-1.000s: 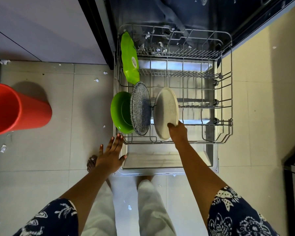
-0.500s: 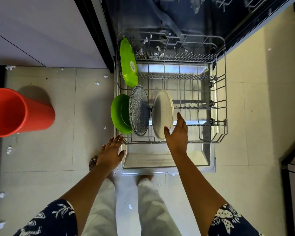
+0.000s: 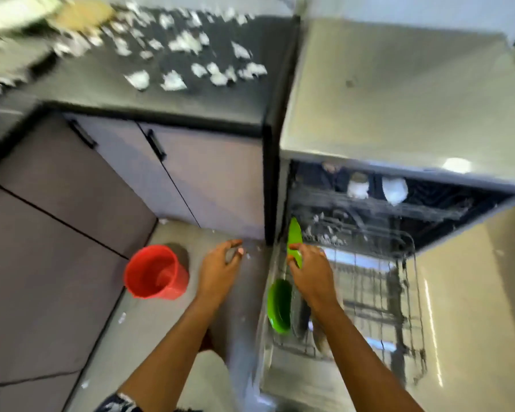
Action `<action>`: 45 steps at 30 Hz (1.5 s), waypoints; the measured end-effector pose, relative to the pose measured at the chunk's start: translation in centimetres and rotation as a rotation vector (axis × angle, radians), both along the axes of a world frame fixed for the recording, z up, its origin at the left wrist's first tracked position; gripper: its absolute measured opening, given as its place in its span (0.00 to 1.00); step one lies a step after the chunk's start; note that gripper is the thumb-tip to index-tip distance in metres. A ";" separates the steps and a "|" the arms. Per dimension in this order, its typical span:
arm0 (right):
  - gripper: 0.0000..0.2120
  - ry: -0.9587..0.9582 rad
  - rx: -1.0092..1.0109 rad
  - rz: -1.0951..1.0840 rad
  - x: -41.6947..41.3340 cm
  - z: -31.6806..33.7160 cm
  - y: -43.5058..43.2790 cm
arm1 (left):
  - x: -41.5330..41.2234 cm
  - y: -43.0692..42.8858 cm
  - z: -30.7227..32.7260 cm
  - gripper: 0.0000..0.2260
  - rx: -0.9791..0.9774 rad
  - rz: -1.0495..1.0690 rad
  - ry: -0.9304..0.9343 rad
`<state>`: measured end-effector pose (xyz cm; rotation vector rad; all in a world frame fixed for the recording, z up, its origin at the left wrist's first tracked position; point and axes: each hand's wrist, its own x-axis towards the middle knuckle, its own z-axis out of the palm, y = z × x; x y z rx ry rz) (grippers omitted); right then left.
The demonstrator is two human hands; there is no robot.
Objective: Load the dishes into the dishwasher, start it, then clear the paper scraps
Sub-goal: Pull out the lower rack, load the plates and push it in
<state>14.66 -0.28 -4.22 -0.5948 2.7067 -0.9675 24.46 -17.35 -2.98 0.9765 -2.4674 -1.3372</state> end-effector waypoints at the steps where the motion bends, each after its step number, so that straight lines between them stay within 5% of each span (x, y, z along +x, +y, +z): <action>1: 0.16 0.037 -0.028 0.039 -1.3 1.8 -2.6 | -0.7 -2.5 1.8 0.11 -0.022 0.033 0.051; 8: 0.09 0.234 -0.204 0.174 -9.0 9.1 -24.4 | -5.3 -24.2 10.0 0.11 -0.197 0.241 0.232; 16: 0.18 0.289 0.009 0.423 -13.2 12.1 -47.6 | -8.7 -49.8 10.3 0.22 -0.467 0.172 -0.132; 20: 0.23 0.399 0.247 0.530 -13.4 10.6 -51.1 | -8.1 -53.6 7.9 0.27 -0.569 0.040 -0.388; 25: 0.17 0.566 0.343 0.523 -13.8 10.5 -52.5 | -7.2 -53.8 7.5 0.30 -0.646 0.042 -0.404; 28: 0.12 0.641 0.311 0.544 -15.9 12.2 -56.5 | -8.4 -56.2 10.0 0.21 -0.648 0.044 -0.345; 35: 0.12 0.376 0.197 0.667 -24.1 15.6 -72.6 | -12.4 -68.4 14.2 0.18 -0.568 0.419 -0.221; 45: 0.17 0.251 0.225 0.526 -36.1 15.6 -89.8 | -16.5 -84.1 14.8 0.33 -0.410 0.470 -0.616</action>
